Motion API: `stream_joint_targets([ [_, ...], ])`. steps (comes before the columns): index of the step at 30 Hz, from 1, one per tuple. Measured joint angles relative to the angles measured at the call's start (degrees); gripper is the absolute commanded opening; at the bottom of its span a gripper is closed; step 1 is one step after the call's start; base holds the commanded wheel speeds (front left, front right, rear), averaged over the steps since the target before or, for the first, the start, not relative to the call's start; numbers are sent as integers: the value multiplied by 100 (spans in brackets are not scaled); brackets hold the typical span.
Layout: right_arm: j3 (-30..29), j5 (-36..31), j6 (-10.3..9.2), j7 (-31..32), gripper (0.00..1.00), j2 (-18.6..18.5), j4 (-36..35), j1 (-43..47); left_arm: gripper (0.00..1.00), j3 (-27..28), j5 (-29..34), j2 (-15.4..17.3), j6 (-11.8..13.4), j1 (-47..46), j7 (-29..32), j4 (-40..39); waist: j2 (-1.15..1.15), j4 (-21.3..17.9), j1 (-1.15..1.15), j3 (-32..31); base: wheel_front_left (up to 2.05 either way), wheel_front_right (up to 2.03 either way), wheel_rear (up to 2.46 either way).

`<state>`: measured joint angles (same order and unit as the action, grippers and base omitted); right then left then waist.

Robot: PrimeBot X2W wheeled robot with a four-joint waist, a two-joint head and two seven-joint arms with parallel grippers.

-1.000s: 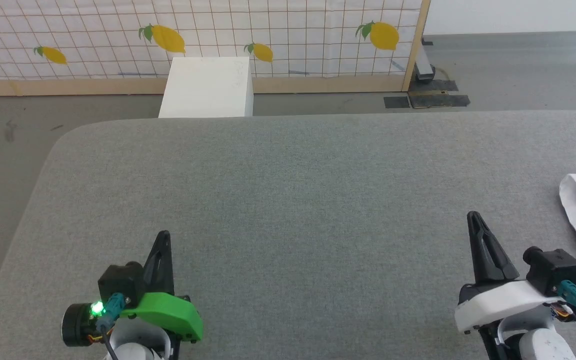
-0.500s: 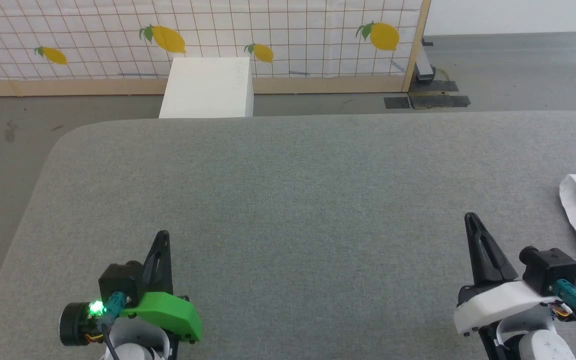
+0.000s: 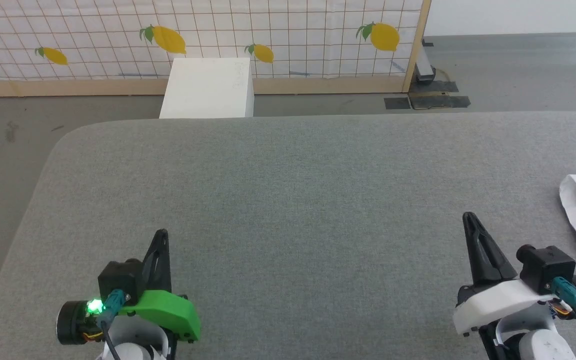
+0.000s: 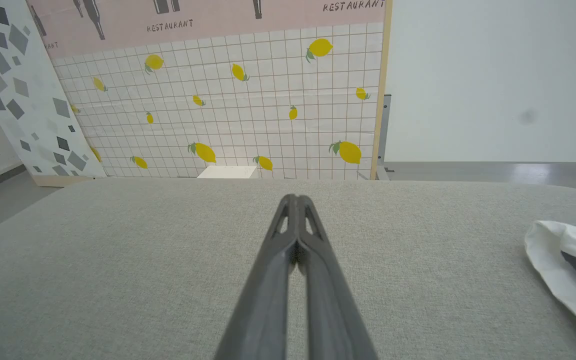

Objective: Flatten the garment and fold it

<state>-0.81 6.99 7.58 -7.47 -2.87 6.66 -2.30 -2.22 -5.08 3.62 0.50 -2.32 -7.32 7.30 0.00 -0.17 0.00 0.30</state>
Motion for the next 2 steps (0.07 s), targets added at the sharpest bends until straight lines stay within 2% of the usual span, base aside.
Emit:
stream_joint_targets([
  [2, 2, -7, 0, 38, 0, 0, -20, 1, 0, 7, 9, -1, 0, 2, 20, -23, 0, 0, 0, -1, 0, 0, 0],
])
